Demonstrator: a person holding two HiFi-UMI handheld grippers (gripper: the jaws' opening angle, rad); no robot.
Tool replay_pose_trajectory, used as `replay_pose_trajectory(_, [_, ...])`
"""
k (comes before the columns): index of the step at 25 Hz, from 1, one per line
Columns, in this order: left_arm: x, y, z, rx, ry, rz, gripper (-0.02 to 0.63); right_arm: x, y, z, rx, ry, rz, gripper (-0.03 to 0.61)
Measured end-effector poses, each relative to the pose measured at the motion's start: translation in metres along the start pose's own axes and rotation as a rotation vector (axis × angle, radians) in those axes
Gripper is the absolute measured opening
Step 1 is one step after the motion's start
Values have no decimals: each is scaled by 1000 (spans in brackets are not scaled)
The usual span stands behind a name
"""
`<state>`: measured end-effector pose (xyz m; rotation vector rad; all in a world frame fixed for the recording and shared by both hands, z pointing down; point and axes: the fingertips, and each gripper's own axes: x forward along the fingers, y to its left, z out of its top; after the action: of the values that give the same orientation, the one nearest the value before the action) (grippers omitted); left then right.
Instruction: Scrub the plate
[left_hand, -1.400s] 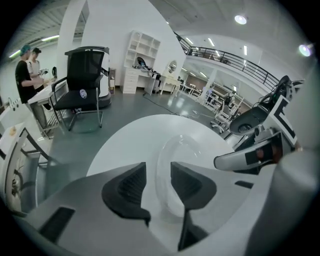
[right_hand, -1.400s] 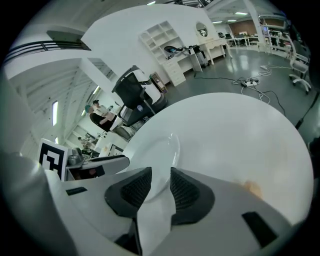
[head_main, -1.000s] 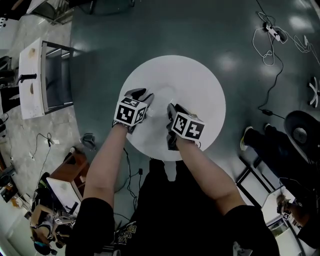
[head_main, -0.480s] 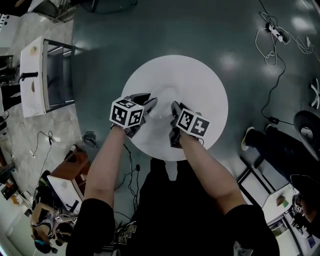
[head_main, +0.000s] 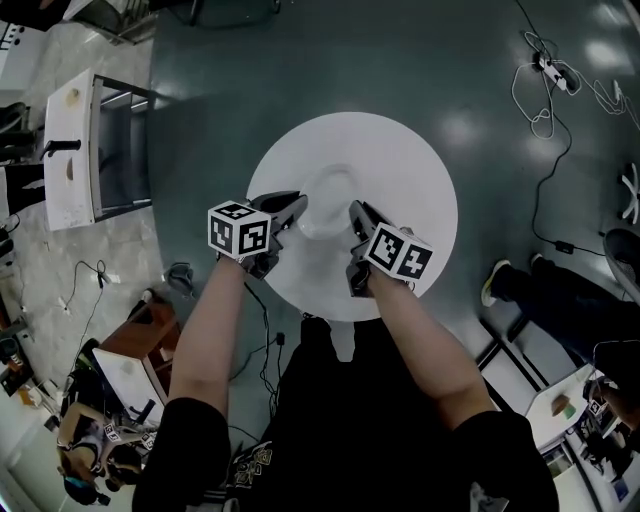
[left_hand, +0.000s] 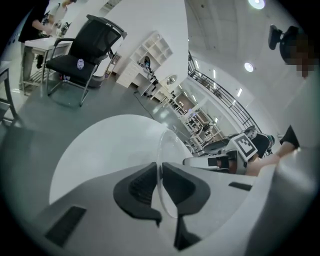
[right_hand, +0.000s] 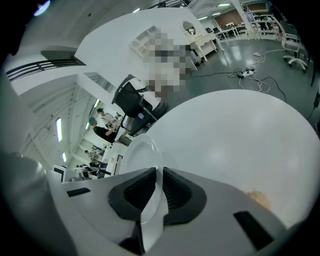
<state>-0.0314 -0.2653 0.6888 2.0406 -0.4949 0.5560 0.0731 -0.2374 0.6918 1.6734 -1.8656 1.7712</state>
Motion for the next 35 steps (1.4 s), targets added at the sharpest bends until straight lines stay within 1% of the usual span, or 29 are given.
replay_pose_trajectory(3, [-10,-1,4,13,-28,-10,40,-6,13,1,-18,-24,85,52])
replay_pose_trajectory(5, [-18,-4,8,19,-56,-35,40,-11,23,4,-27,-36,168,48])
replay_pose_trajectory(6, [-23,-7,10,20,-71,-55,40,-14,28,5,-24,-41,226,46])
replay_pose_trajectory(9, [-38,-19,17,6,-112,-132,40,-30,49,12,8,-41,442,40])
replay_pose_trajectory(10, [-42,-24,19,-1,-122,-161,40,-36,55,14,8,-35,496,40])
replay_pose_trajectory(11, [-46,-30,20,-3,-130,-186,40,-40,60,14,-8,-29,525,40])
replay_pose_trajectory(13, [-53,-38,18,7,-136,-208,35,-43,65,11,-65,-21,526,40])
replay_pose_trajectory(15, [-58,-43,14,18,-137,-212,34,-45,67,8,-84,-20,520,40])
replay_pose_trajectory(18, [-63,-52,10,23,-143,-219,32,-53,68,7,-51,-34,540,35])
replay_pose_trajectory(21, [-71,-58,8,31,-163,-220,32,-64,76,4,-7,-47,587,34])
replay_pose_trajectory(24, [-80,-64,4,47,-172,-227,40,-74,85,-5,16,-49,614,34])
replay_pose_trajectory(25, [-83,-66,2,50,-168,-232,49,-76,88,-8,12,-48,621,34])
replay_pose_trajectory(28, [-87,-77,-2,75,-144,-249,49,-83,95,-12,-32,-48,637,34])
replay_pose_trajectory(30, [-89,-83,-4,87,-137,-246,38,-87,97,-14,-50,-52,637,34])
replay_pose_trajectory(33, [-94,-86,-7,71,-152,-236,31,-93,101,-20,-59,-56,635,34])
replay_pose_trajectory(35, [-100,-89,-12,69,-170,-214,25,-99,104,-29,-86,-64,634,35])
